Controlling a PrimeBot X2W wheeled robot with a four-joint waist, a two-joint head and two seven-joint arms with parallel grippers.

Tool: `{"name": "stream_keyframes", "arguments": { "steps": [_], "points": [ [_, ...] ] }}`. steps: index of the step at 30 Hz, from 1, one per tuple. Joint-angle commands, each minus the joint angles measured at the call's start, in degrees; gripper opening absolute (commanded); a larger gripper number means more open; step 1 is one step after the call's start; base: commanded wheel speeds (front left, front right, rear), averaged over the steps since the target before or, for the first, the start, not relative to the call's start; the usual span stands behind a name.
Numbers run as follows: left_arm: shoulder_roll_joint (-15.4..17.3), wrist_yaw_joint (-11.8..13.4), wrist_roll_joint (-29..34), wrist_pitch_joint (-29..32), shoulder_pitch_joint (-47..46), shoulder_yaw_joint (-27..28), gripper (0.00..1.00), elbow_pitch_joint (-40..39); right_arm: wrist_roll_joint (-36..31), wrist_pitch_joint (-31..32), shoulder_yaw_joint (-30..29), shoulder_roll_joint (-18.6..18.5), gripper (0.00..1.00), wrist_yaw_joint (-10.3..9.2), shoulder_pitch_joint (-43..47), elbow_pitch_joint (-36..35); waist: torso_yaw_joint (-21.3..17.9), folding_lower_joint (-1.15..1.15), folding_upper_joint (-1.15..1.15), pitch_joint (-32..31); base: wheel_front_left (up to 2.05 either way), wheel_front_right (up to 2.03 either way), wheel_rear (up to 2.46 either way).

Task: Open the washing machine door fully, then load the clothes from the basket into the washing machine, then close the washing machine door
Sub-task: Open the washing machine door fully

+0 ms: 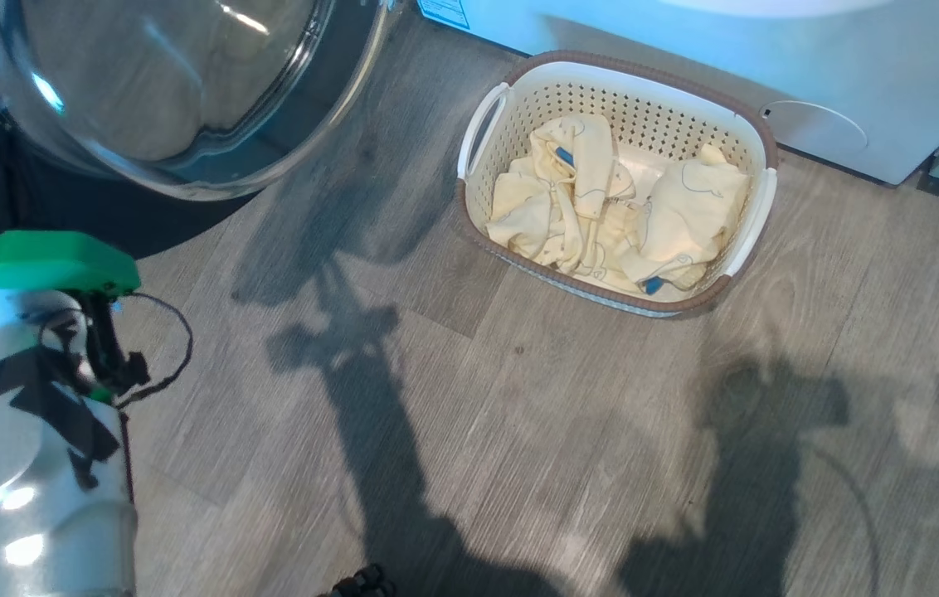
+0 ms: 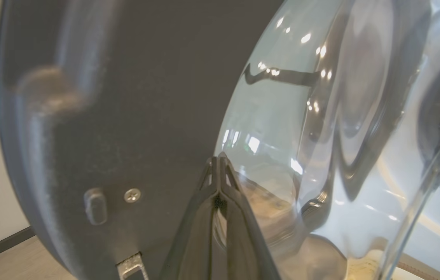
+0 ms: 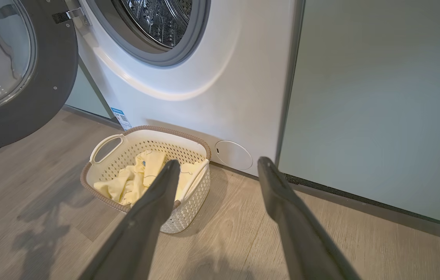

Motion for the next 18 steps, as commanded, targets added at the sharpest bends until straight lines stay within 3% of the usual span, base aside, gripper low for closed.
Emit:
{"name": "stream_keyframes", "arguments": {
  "steps": [1,18],
  "points": [
    [3.36,-0.13,0.64,-0.28,-1.61,2.43,0.00,-1.27,0.21,-0.55,0.82,-1.42,1.00,0.00,-0.92,-1.89,-0.04,0.00,0.00,0.12,0.00,0.00,0.00],
    [6.10,-4.13,3.41,-0.28,-5.77,10.11,0.00,5.43,0.24,-0.55,1.70,-1.66,1.00,0.00,-2.49,-1.27,-1.54,0.00,0.00,0.57,0.00,0.00,0.00]
  ]
}}
